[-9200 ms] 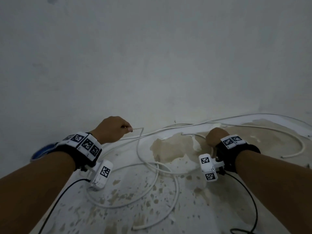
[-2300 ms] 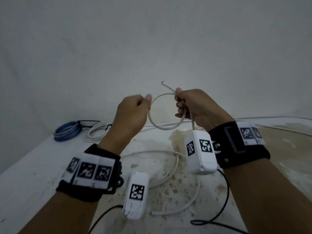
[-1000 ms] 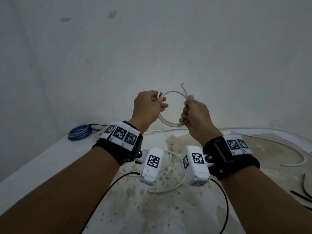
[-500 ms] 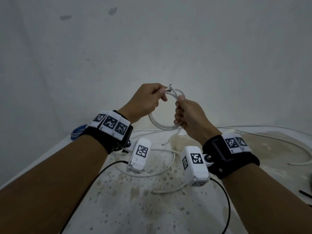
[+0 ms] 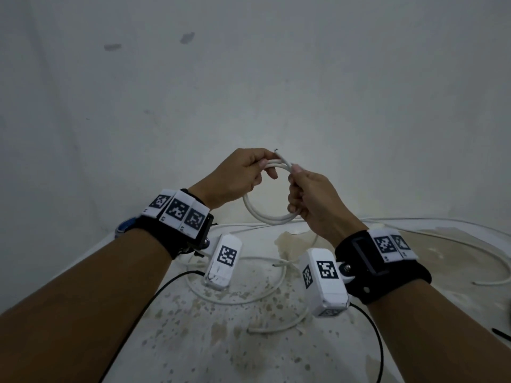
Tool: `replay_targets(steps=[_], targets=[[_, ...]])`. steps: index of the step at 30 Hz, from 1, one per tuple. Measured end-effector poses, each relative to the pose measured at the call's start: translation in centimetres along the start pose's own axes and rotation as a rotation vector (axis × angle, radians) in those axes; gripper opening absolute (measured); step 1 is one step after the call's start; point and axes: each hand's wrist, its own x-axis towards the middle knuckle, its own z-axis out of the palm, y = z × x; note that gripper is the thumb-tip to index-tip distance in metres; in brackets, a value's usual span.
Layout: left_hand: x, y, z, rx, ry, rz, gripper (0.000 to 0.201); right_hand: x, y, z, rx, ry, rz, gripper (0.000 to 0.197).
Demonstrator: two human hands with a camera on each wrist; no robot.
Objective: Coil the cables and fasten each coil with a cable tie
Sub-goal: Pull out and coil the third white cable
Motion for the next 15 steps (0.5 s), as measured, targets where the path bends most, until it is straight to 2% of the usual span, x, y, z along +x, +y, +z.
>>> replay_targets(steps=[4,10,11,13,15], targets=[[0.3,0.1,0.9,-0.012,0.115,-0.004,0.032,0.0,-0.1,0.3,-0.099,-0.024,-0.059,0.036],[0.2,-0.6,1.3,0.02,0.243,0.019,0.023,-0.6,-0.1,1.0,-0.277,-0.022,-0.112,0.04],[0.2,-0.7,1.3,0.018,0.259,0.025,0.024,-0.7,0.0,1.0,-0.35,0.034,-0.148,0.042],[0.1,-0.6,1.2,0.019,0.293,0.036,0.024,-0.4,0.1,0.7,-0.582,0.245,-0.277,0.043],[0.1,-0.7,0.8,0.023,0.309,0.045,0.024,0.1,-0.1,0.0,-0.771,0.418,-0.338,0.032]])
